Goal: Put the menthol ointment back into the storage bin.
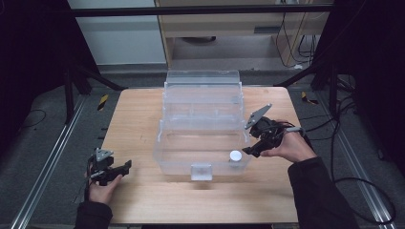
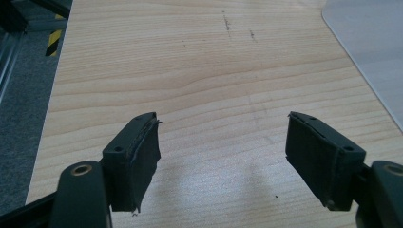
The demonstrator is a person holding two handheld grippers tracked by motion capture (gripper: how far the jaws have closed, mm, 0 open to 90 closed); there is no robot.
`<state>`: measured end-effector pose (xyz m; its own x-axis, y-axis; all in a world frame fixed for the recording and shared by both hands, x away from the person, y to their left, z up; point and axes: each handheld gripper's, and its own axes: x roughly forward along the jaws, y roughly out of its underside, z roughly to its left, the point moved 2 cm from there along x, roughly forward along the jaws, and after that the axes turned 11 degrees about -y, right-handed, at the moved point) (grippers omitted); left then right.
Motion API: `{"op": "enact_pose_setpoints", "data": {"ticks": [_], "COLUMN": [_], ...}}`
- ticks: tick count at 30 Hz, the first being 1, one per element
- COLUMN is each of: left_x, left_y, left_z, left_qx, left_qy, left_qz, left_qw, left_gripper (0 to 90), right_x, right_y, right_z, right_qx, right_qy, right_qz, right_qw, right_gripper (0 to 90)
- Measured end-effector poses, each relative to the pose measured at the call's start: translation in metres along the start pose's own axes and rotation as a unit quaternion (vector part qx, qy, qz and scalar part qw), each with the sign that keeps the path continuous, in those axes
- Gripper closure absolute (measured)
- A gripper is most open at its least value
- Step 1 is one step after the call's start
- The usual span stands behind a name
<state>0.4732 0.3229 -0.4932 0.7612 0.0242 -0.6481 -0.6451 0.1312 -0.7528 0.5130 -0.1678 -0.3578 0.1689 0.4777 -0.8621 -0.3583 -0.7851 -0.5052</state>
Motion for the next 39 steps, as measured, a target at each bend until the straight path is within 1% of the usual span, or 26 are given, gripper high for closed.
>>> {"op": "enact_pose_setpoints", "data": {"ticks": [4, 6, 7, 8, 9, 10, 11, 13, 16, 18, 20, 21, 22, 23, 24, 25, 27, 30, 31, 33, 34, 35, 36, 37, 38, 39], "left_x": [0.0, 0.001, 0.0, 0.0, 0.0, 0.0, 0.0, -0.001, 0.0, 0.001, 0.001, 0.0, 0.0, 0.0, 0.0, 0.0, 0.0, 0.001, 0.001, 0.001, 0.001, 0.001, 0.001, 0.001, 0.001, 0.001], "left_y": [0.0, 0.0, 0.001, 0.0, 0.0, 0.0, 0.0, 0.0, 0.001, 0.001, 0.001, 0.001, 0.001, 0.001, 0.001, 0.001, 0.001, 0.002, 0.002, 0.002, 0.002, 0.002, 0.002, 0.002, 0.002, 0.002], "left_z": [-0.001, -0.001, 0.0, 0.0, 0.0, 0.0, 0.0, -0.001, -0.001, 0.0, 0.0, 0.0, 0.0, -0.001, -0.001, -0.001, -0.001, -0.001, -0.001, -0.001, -0.001, -0.001, -0.001, -0.001, -0.001, -0.001], "left_qx": [0.0, 0.002, 0.002, 0.002, 0.002, 0.002, 0.003, 0.003, 0.004, 0.003, 0.003, 0.003, 0.003, 0.003, 0.003, 0.003, 0.004, 0.003, 0.003, 0.002, 0.001, 0.001, 0.001, 0.001, 0.0, 0.0], "left_qy": [0.001, 0.001, 0.002, 0.002, 0.002, 0.002, 0.002, 0.002, 0.002, 0.002, 0.002, 0.001, 0.001, 0.001, 0.001, 0.0, 0.001, 0.001, 0.001, 0.001, 0.002, 0.003, 0.003, 0.003, 0.003, 0.004], "left_qz": [0.001, 0.001, 0.001, 0.0, -0.002, -0.002, -0.001, -0.002, -0.002, -0.001, -0.002, -0.003, -0.003, -0.004, -0.004, -0.005, -0.005, -0.007, -0.007, -0.009, -0.011, -0.013, -0.013, -0.014, -0.015, -0.017], "left_qw": [1.0, 1.0, 1.0, 1.0, 1.0, 1.0, 1.0, 1.0, 1.0, 1.0, 1.0, 1.0, 1.0, 1.0, 1.0, 1.0, 1.0, 1.0, 1.0, 1.0, 0.9999, 0.9999, 0.9999, 0.9999, 0.9999, 0.9998], "left_gripper": [26.4, 26.4, 26.4, 26.4, 26.4, 26.4, 26.4, 26.4, 26.4, 26.4, 26.4, 26.3, 26.4, 26.3, 26.3, 26.2, 26.1, 25.9, 25.9, 25.9, 26.0, 26.1, 26.2, 26.2, 26.2, 26.2], "right_x": [-0.006, -0.008, -0.01, -0.01, -0.012, -0.012, -0.013, -0.013, -0.012, -0.012, -0.011, -0.01, -0.01, -0.007, -0.007, -0.003, -0.002, 0.005, 0.006, 0.009, 0.013, 0.014, 0.014, 0.015, 0.017, 0.018], "right_y": [0.008, 0.013, 0.017, 0.017, 0.023, 0.023, 0.03, 0.032, 0.042, 0.052, 0.054, 0.06, 0.06, 0.068, 0.068, 0.074, 0.077, 0.089, 0.093, 0.1, 0.109, 0.112, 0.112, 0.115, 0.122, 0.125], "right_z": [0.001, 0.002, 0.003, 0.003, 0.005, 0.005, 0.007, 0.007, 0.01, 0.012, 0.012, 0.012, 0.012, 0.012, 0.012, 0.011, 0.011, 0.009, 0.008, 0.006, 0.004, 0.004, 0.004, 0.003, 0.001, 0.0], "right_qx": [0.006, 0.017, 0.026, 0.026, 0.038, 0.038, 0.05, 0.054, 0.069, 0.087, 0.091, 0.105, 0.105, 0.121, 0.121, 0.133, 0.138, 0.161, 0.166, 0.18, 0.203, 0.207, 0.207, 0.215, 0.226, 0.23], "right_qy": [0.022, 0.034, 0.044, 0.044, 0.058, 0.058, 0.073, 0.078, 0.09, 0.098, 0.103, 0.113, 0.113, 0.122, 0.122, 0.128, 0.13, 0.128, 0.132, 0.136, 0.143, 0.146, 0.146, 0.148, 0.154, 0.155], "right_qz": [-0.028, -0.047, -0.067, -0.067, -0.086, -0.086, -0.106, -0.111, -0.133, -0.155, -0.157, -0.165, -0.165, -0.178, -0.178, -0.19, -0.191, -0.206, -0.215, -0.222, -0.238, -0.243, -0.243, -0.25, -0.257, -0.251], "right_qw": [0.9994, 0.9982, 0.9965, 0.9965, 0.9938, 0.9938, 0.9904, 0.9892, 0.9845, 0.9792, 0.9779, 0.9741, 0.9741, 0.969, 0.969, 0.9643, 0.9632, 0.9567, 0.9532, 0.9487, 0.9392, 0.9364, 0.9364, 0.9326, 0.9269, 0.9275], "right_gripper": [26.2, 22.5, 21.4, 21.4, 19.9, 19.9, 18.3, 17.7, 16.3, 15.8, 15.5, 13.2, 13.2, 12.5, 12.5, 11.9, 11.3, 10.4, 10.3, 9.5, 9.4, 9.4, 9.4, 9.4, 9.0, 7.9]}}
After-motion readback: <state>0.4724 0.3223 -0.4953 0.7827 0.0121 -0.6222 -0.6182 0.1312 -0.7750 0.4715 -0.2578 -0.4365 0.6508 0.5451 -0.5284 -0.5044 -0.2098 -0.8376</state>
